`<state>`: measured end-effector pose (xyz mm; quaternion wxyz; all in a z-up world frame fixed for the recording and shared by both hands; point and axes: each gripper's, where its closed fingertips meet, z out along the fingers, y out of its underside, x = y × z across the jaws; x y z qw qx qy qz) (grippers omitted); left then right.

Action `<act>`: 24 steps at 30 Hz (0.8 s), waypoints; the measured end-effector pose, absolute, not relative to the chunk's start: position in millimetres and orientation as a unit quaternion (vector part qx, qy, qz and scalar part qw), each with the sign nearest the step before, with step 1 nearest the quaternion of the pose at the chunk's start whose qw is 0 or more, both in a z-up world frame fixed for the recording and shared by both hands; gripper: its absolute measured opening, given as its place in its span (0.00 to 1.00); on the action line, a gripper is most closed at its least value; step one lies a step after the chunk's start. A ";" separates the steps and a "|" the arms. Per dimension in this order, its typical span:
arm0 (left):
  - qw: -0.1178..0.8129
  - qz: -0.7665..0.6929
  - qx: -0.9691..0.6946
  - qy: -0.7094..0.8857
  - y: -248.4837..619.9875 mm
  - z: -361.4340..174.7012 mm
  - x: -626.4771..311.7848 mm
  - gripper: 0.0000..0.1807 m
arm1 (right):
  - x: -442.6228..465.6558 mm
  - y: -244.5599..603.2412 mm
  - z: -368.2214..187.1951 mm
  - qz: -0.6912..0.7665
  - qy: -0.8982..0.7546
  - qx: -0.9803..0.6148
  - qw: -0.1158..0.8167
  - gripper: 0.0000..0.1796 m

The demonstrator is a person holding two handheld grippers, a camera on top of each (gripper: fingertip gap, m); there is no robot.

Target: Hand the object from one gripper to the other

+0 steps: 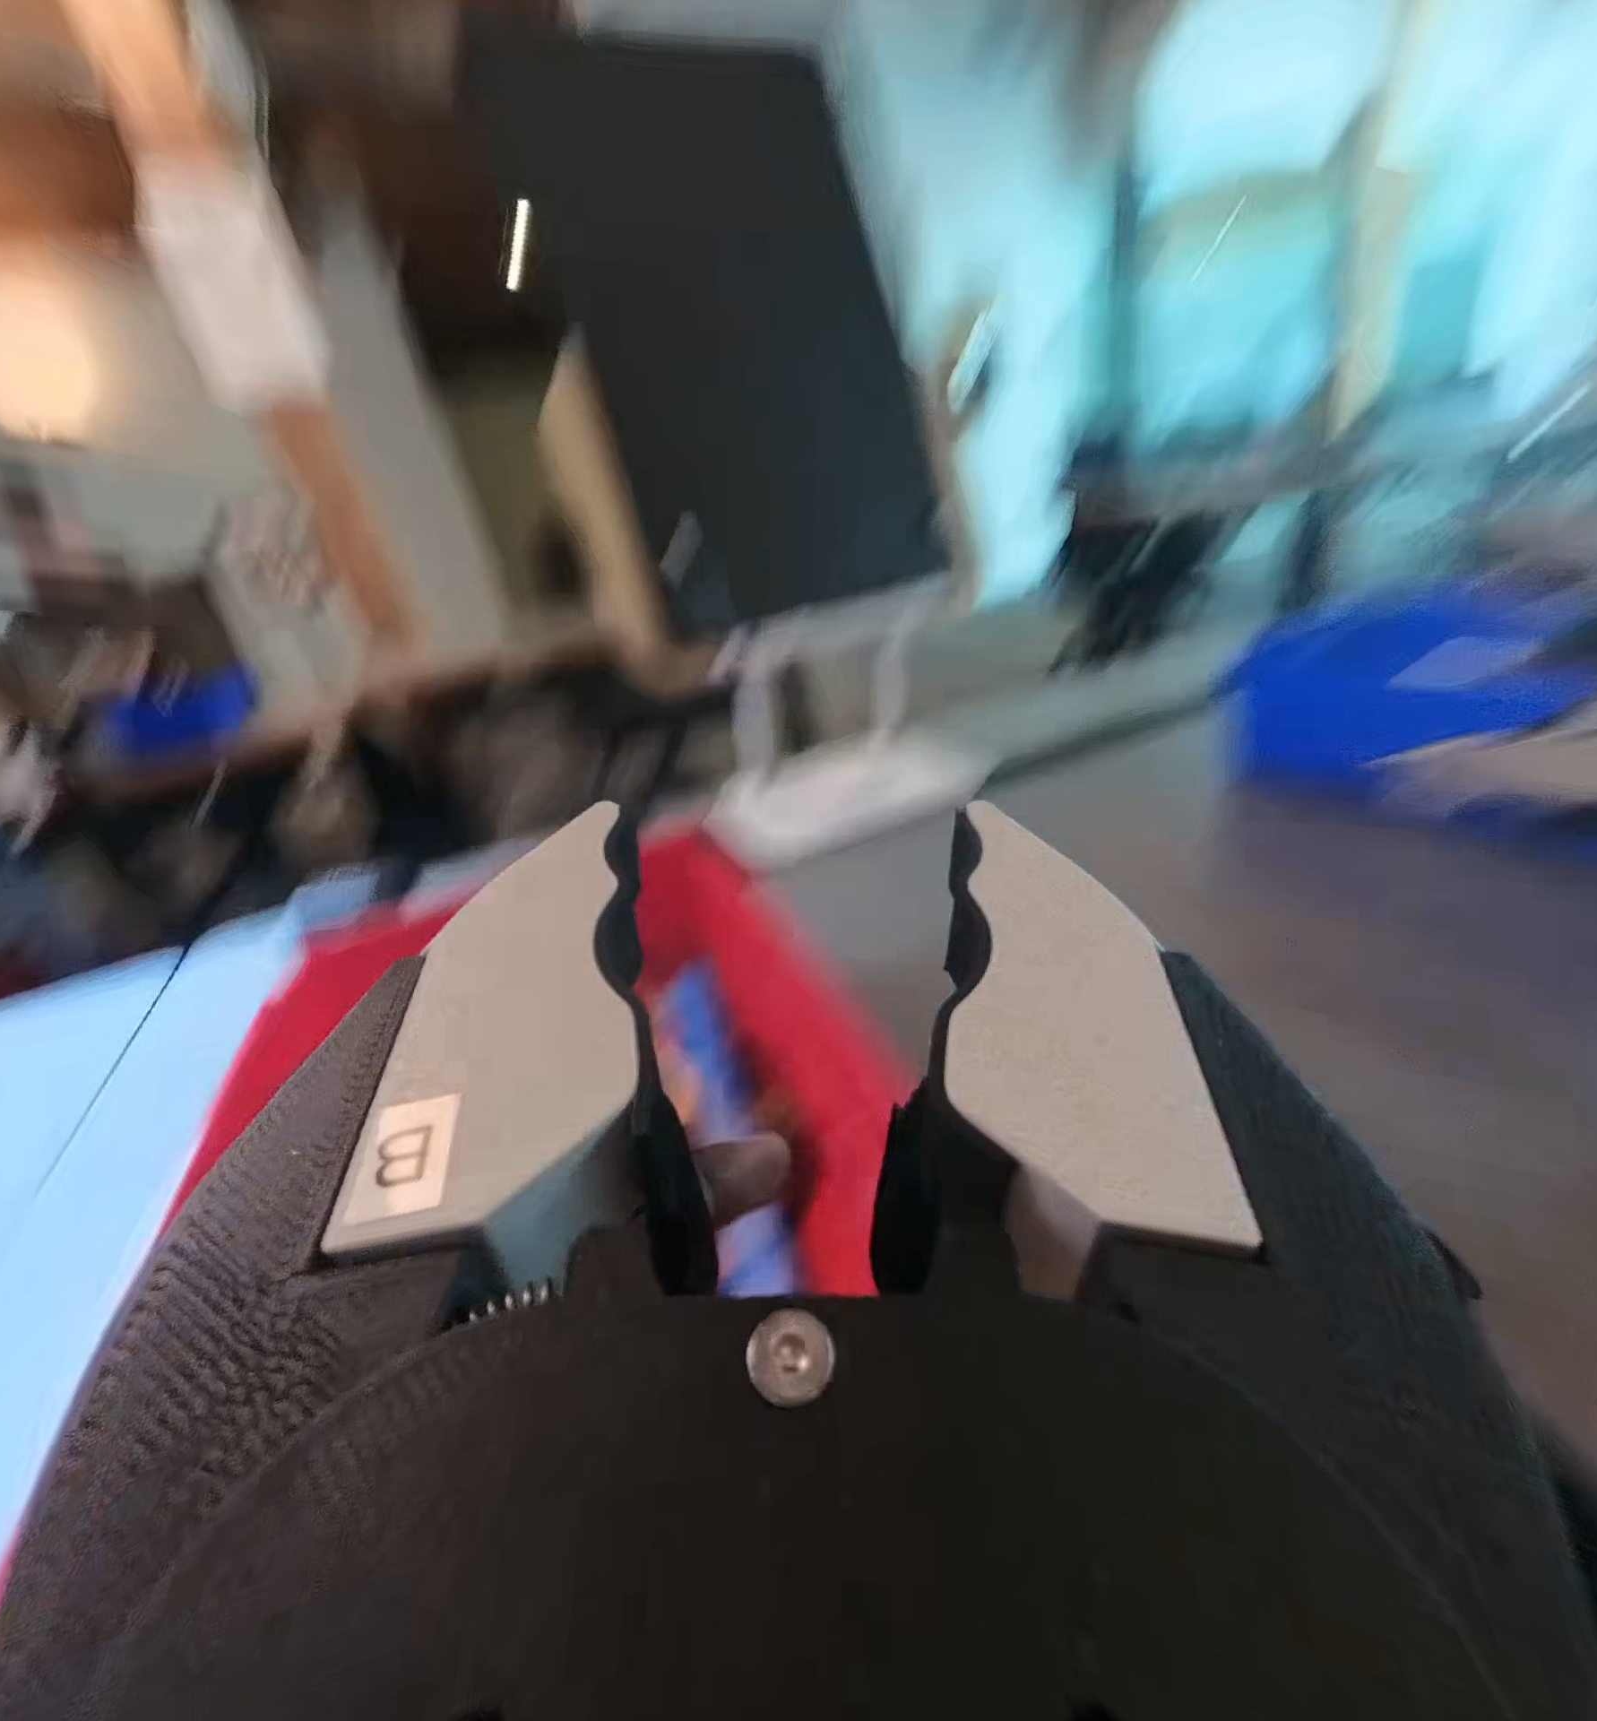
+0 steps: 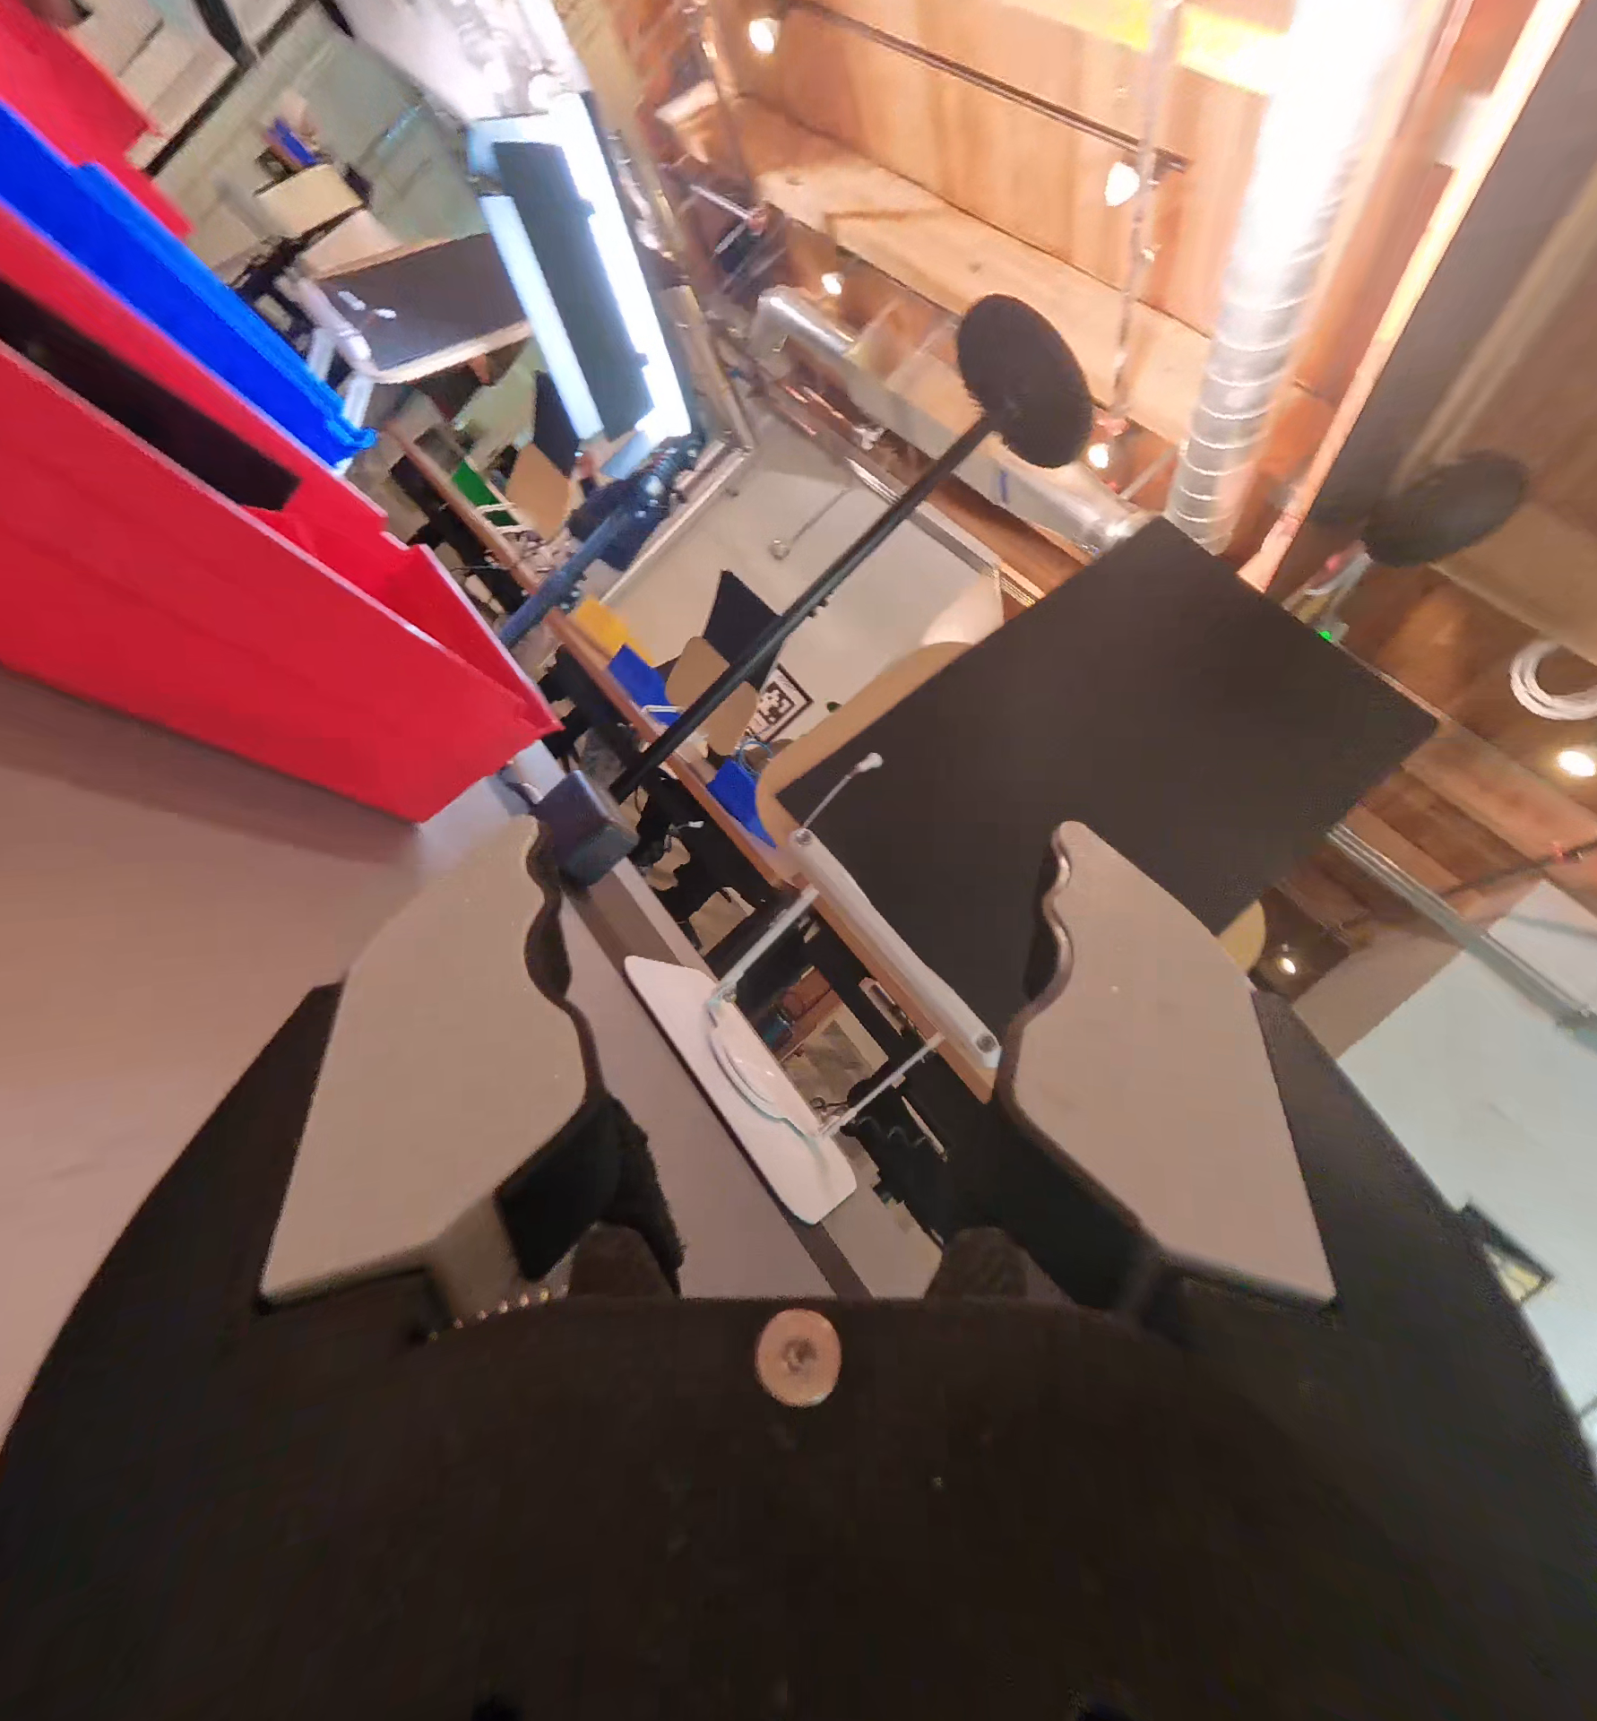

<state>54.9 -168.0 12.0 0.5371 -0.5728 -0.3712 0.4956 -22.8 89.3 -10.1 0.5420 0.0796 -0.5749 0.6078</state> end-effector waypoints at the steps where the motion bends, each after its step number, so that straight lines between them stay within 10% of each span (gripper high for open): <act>1: 0.490 0.480 -0.597 -0.417 -188.4 -5.8 36.4 0.35 | -19.0 85.0 -13.2 0.603 -0.578 0.093 0.542 0.54; 8: 0.244 0.400 -0.662 -0.585 -275.5 -111.5 -30.2 0.35 | -19.6 84.1 -17.4 0.620 -0.588 0.077 0.514 0.52; 24: 0.251 0.410 -0.635 -0.605 -282.9 -115.3 -40.2 0.03 | -21.2 79.6 -28.5 0.599 -0.613 0.084 0.508 0.50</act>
